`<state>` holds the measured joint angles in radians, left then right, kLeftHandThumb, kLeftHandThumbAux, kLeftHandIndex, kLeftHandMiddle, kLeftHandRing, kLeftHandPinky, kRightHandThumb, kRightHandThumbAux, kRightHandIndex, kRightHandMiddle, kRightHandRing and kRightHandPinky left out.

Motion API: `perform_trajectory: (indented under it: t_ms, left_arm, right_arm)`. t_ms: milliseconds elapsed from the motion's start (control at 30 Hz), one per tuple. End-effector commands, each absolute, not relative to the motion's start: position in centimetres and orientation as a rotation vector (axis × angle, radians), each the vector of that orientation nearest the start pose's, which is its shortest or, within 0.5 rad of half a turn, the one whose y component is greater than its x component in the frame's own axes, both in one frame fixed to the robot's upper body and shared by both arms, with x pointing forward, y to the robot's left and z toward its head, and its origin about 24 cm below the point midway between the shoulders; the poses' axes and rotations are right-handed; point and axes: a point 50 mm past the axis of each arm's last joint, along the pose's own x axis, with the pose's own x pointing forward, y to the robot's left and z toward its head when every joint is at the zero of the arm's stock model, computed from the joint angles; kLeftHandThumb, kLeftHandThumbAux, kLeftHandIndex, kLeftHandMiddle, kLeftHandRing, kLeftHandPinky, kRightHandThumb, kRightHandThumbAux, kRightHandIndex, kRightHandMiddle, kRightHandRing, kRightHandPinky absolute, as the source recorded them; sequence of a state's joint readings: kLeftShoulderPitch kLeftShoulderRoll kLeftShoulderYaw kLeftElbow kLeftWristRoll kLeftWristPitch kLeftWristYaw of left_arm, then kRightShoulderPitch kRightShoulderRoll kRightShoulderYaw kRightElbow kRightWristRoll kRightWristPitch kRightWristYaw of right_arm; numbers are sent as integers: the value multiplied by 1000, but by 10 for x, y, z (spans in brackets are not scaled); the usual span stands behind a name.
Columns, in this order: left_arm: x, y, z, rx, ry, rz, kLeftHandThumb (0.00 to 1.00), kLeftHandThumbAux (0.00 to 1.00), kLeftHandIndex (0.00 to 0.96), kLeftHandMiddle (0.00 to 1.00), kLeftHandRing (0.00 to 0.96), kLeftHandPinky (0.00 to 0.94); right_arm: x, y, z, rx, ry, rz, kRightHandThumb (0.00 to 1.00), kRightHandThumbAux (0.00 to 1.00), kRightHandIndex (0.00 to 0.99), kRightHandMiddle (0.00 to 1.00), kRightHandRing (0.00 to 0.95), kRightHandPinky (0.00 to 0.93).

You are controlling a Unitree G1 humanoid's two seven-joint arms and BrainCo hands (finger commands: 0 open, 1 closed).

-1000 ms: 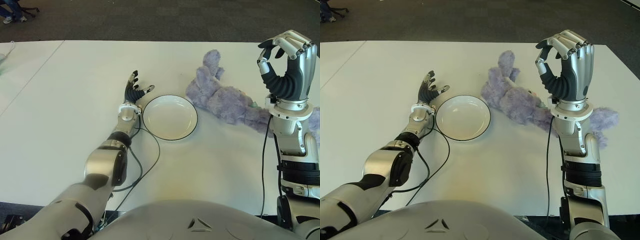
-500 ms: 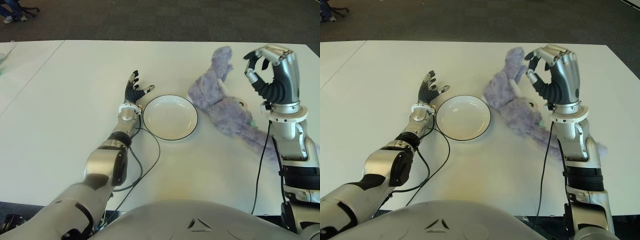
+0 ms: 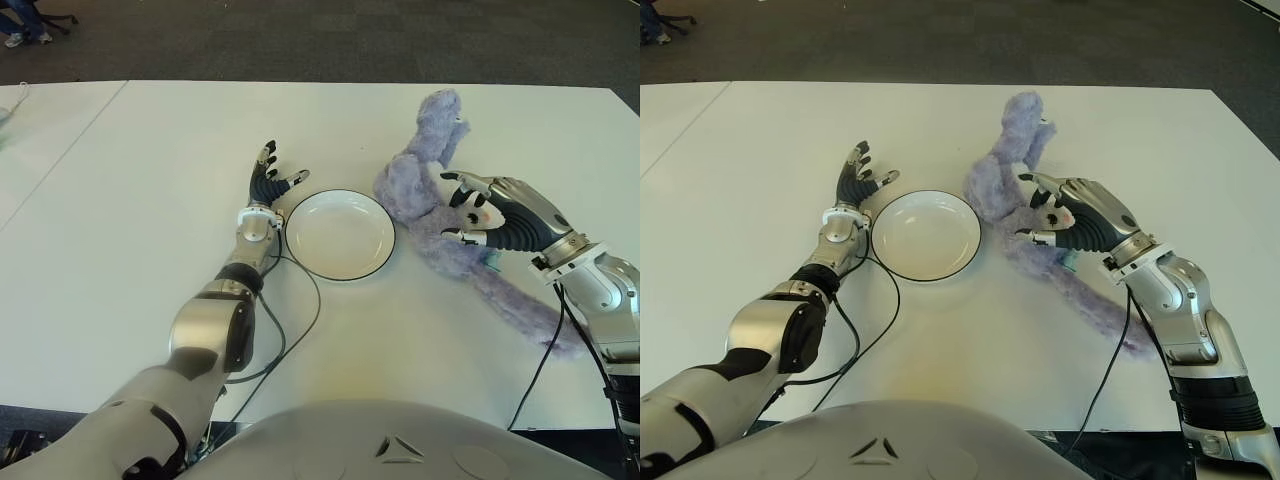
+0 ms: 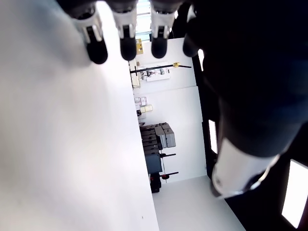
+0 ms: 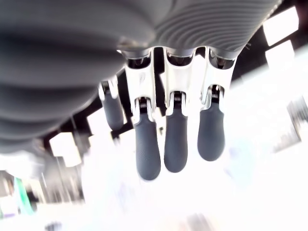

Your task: Put the doll into the plate.

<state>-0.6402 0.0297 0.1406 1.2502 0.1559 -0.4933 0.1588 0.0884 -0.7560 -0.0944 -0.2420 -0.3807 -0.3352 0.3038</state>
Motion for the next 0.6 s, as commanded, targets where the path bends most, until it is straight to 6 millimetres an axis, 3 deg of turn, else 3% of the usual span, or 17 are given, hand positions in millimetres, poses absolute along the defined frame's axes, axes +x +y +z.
perform_trajectory:
  t_ms: [33, 600]
  left_arm:
    - [264, 132, -85, 129, 516, 11, 0, 805, 68, 71, 79, 113]
    - [263, 133, -86, 119, 524, 15, 0, 814, 63, 68, 74, 106]
  right_arm:
    - [223, -230, 125, -1224, -210, 500, 198, 324, 0, 0, 0, 0]
    - [217, -232, 104, -1230, -74, 561, 227, 310, 0, 0, 0, 0]
